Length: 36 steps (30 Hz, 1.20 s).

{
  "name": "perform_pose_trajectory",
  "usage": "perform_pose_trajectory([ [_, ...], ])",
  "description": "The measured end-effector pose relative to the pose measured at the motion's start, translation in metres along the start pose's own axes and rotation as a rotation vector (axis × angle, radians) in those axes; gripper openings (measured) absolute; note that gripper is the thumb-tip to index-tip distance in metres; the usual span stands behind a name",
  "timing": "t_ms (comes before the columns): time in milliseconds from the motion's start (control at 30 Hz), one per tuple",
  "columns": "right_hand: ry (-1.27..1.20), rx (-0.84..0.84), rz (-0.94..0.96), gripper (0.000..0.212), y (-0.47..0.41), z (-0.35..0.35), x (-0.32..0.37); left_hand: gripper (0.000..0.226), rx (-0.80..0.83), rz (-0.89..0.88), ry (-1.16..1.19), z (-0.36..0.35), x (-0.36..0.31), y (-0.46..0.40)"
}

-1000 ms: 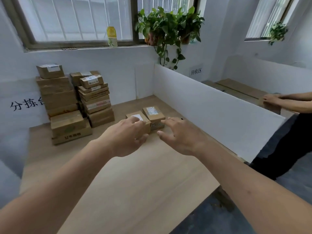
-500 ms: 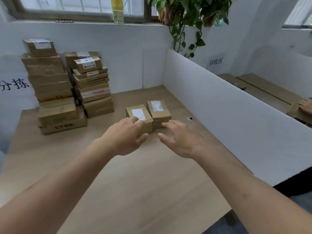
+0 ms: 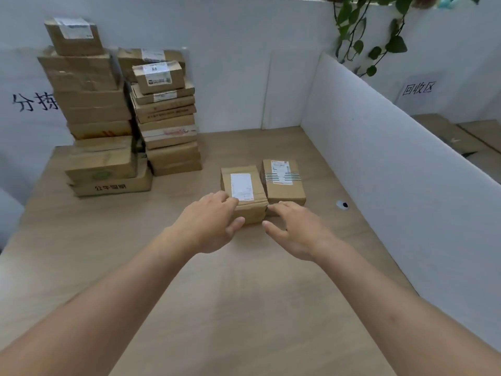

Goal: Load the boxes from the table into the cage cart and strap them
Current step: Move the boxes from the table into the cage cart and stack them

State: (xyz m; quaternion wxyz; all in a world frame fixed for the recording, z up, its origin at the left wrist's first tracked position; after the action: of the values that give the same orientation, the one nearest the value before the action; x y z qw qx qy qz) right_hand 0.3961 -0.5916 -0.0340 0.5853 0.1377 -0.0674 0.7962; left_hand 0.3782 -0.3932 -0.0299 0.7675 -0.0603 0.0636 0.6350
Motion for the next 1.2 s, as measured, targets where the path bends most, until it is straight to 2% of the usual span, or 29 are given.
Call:
perform_pose_trajectory([
  [467, -0.091, 0.19, 0.058, 0.049, -0.139, -0.086, -0.068, 0.049, 0.184, 0.251, 0.056, -0.099, 0.032, -0.121],
  [700, -0.195, 0.158, 0.005, 0.051, -0.175, -0.134, -0.076, 0.059, 0.291, 0.347, 0.1, -0.148, 0.056, -0.141],
  [833, -0.296, 0.072, -0.067, 0.048, -0.182, -0.149, -0.074, 0.066, 0.282, 0.383, 0.264, -0.173, 0.069, -0.142],
  [967, -0.363, 0.034, -0.11, 0.051, -0.176, -0.16, -0.074, 0.066, 0.201, 0.451, 0.404, -0.182, 0.079, -0.136],
  [1200, -0.372, 0.137, -0.174, 0.07, -0.158, -0.185, -0.088, 0.082, 0.217, 0.494, 0.442, -0.201, 0.081, -0.119],
])
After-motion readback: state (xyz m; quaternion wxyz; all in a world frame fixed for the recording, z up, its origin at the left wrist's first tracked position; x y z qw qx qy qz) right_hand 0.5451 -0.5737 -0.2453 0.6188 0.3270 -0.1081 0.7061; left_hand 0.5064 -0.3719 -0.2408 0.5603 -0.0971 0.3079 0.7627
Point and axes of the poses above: each hand's wrist, its own y-axis away from the middle knuckle, its own z-axis out of the back of the hand, x = y × z, the point moved 5 cm from there along -y, towards the middle knuckle, and after that the axes turned 8 degrees about -x, right-handed, at the moved point
